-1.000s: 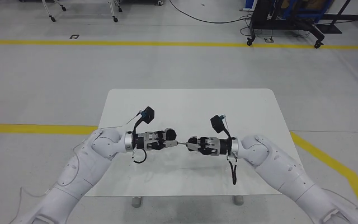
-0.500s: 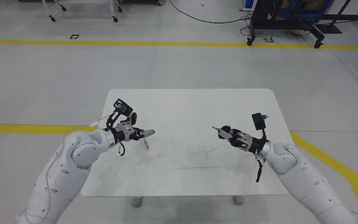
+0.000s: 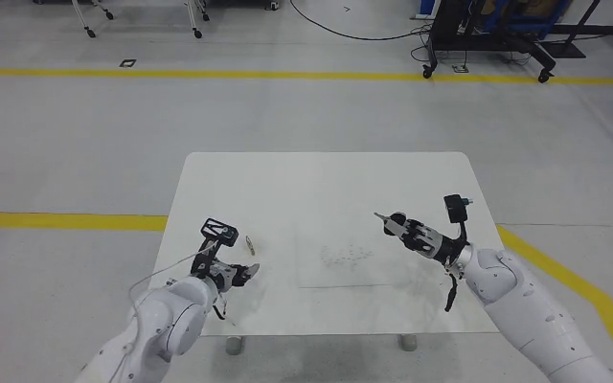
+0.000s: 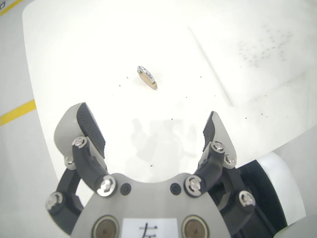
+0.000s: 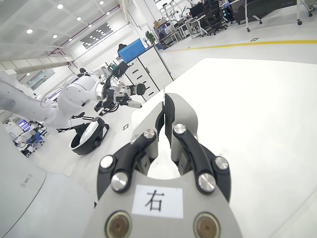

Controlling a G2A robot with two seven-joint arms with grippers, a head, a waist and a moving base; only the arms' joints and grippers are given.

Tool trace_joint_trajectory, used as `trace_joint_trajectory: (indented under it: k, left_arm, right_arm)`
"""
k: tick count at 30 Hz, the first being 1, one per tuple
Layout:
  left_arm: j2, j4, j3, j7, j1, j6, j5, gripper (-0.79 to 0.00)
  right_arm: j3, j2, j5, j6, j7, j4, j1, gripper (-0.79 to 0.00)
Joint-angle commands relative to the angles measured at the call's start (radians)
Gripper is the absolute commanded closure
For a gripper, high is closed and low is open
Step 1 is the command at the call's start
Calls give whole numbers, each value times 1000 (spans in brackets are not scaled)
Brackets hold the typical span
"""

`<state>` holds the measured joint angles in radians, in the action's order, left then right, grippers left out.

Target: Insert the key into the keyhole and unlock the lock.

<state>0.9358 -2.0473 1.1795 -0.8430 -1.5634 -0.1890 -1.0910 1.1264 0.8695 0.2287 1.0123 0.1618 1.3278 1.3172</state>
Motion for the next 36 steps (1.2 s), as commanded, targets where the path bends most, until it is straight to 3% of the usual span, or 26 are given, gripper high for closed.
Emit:
trace_joint_trajectory:
  k: [1,5,9,11,13,27,31,35,36]
  left_arm:
    - [11,41,-27,19,22,-37,28,-785]
    - [30,116,-65,53,73,-80,67,-785]
    - [49,171,-100,78,127,-110,89,-683]
    - [58,196,-116,85,154,-121,101,-533]
    - [66,221,-134,90,178,-127,107,-468]
    - [103,324,-177,112,243,-148,142,-323]
    - [108,329,-180,118,247,-147,125,-317]
    - [114,329,-181,120,250,-151,115,-252]
    - [115,333,-182,116,252,-149,113,-206]
  right_arm:
    - [0,0,0,0,0,0,0,0]
    - [0,0,0,0,0,0,0,0]
    - [0,0,0,0,0,0,0,0]
    - [0,0,0,0,0,0,0,0]
    - [0,0,0,0,0,0,0,0]
    - [0,0,0,0,0,0,0,0]
    - [0,0,0,0,0,0,0,0]
    - [0,0,0,0,0,0,0,0]
    - [0,0,0,0,0,0,0,0]
